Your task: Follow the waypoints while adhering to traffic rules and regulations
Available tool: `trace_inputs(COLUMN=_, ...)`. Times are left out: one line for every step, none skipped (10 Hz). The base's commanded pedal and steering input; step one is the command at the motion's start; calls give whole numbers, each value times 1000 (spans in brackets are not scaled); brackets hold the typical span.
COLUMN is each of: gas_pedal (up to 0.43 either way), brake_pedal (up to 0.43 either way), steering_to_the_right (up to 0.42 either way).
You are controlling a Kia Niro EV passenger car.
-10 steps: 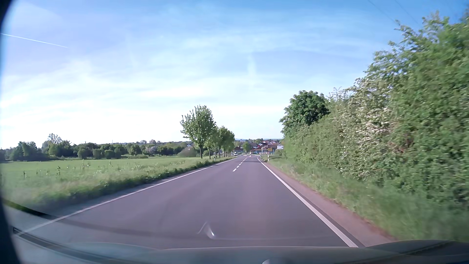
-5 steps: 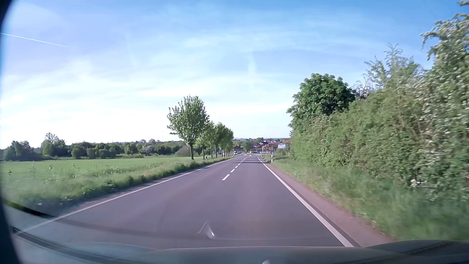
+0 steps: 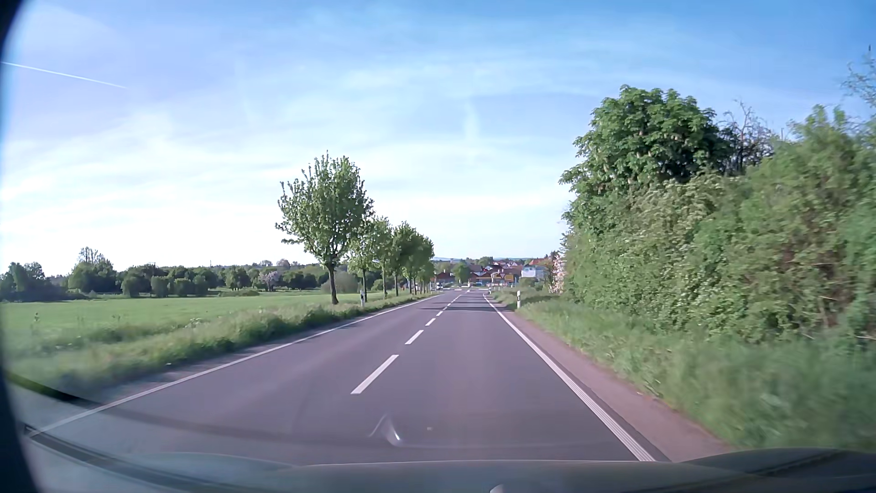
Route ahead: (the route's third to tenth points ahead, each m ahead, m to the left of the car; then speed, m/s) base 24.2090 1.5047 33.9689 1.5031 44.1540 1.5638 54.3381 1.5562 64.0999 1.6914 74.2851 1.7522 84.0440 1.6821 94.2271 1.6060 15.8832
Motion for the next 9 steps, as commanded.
trace_inputs(gas_pedal=0, brake_pedal=0, steering_to_the_right=-4)
trace_inputs(gas_pedal=0, brake_pedal=0, steering_to_the_right=-4)
trace_inputs(gas_pedal=0, brake_pedal=6, steering_to_the_right=-4)
trace_inputs(gas_pedal=0, brake_pedal=6, steering_to_the_right=-4)
trace_inputs(gas_pedal=0, brake_pedal=12, steering_to_the_right=-4)
trace_inputs(gas_pedal=0, brake_pedal=18, steering_to_the_right=-4)
trace_inputs(gas_pedal=0, brake_pedal=37, steering_to_the_right=-4)
trace_inputs(gas_pedal=0, brake_pedal=49, steering_to_the_right=-4)
trace_inputs(gas_pedal=0, brake_pedal=61, steering_to_the_right=-4)
